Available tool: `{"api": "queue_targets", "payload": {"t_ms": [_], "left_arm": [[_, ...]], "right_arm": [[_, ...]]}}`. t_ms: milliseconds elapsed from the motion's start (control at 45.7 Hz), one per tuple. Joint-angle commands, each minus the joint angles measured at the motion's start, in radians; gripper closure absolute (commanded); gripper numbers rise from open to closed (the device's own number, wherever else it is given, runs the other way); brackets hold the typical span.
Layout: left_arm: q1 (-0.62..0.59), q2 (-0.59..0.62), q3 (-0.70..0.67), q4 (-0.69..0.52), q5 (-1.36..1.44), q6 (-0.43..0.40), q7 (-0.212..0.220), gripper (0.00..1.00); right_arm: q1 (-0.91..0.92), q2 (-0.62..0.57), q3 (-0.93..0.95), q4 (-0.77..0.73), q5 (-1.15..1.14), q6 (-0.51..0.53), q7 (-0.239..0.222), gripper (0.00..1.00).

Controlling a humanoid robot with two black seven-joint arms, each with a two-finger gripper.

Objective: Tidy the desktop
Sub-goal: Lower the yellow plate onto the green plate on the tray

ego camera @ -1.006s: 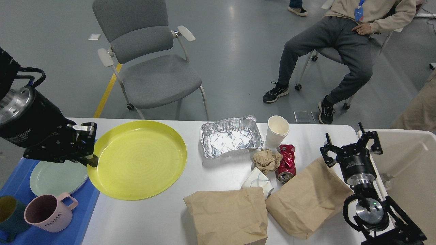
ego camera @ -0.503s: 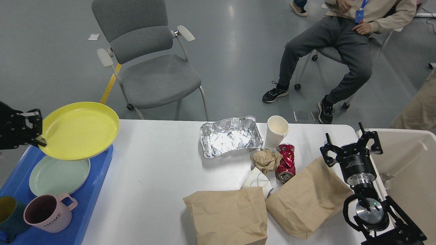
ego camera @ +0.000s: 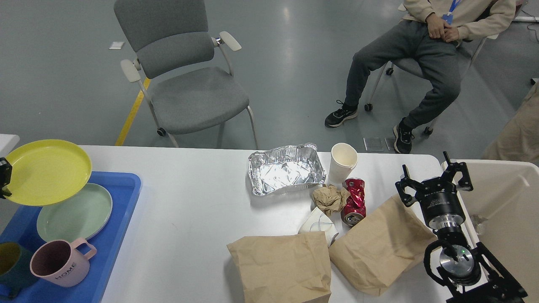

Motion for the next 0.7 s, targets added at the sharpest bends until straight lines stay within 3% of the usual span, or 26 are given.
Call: {"api": "queue_targets", "payload": {"t_ms": [0,678], "left_arm": [[0.111,-0.016,-0.131,0.045,0.012,0.076,0.044,1.00],[0.185,-0.128,-0.135,0.032,0.019,0.119,0.047,1.00]], "right_arm": [[0.000,0.000,0.000,0.000,0.000,0.000,0.000,0.00],[0.000,0.001,0.001,0.000,0.000,0.000,0.000,0.00]]}}
